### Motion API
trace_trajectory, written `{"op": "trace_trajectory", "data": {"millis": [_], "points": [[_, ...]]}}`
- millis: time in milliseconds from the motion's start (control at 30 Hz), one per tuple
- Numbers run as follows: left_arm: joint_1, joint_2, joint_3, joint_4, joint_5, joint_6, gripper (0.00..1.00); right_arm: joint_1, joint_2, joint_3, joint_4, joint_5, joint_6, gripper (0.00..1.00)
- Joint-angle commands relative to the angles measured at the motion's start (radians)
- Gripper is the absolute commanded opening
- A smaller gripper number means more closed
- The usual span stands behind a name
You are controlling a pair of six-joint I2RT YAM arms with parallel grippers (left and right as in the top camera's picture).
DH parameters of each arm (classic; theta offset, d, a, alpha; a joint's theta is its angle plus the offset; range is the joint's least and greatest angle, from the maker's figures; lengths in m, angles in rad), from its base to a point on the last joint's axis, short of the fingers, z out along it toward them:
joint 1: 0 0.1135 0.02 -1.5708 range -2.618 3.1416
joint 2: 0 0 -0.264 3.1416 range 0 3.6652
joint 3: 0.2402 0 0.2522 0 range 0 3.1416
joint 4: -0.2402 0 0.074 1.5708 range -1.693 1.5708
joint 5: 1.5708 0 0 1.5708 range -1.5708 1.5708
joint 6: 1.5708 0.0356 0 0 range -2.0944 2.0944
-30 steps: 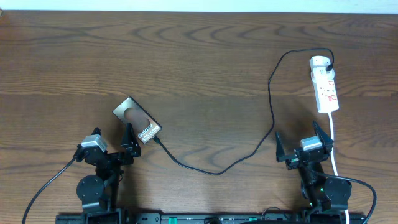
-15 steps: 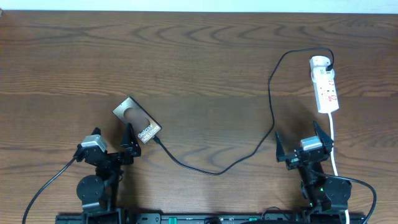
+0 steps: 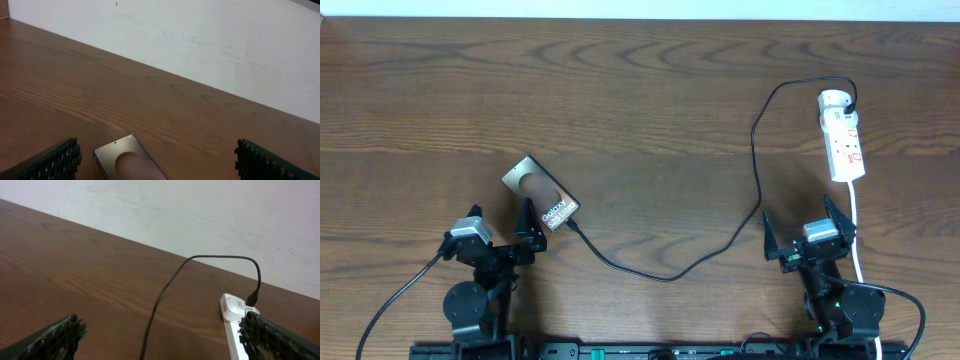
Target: Plug charger to phone and switch on socket
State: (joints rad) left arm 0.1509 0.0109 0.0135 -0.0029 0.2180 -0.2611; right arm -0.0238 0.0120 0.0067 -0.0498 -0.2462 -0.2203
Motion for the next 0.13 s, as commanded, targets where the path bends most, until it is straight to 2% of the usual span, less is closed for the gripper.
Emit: {"op": "trace_trajectory", "data": {"millis": [0, 100], "points": [[0.006, -0.006, -0.009, -0.046, 0.012, 0.006, 0.98, 0.005, -0.006, -0.001, -0.006, 0.009, -0.005, 0.99], [0.006, -0.006, -0.009, -0.046, 0.012, 0.006, 0.98, 0.005, -0.006, -0.001, -0.006, 0.009, -0.005, 0.99]]}}
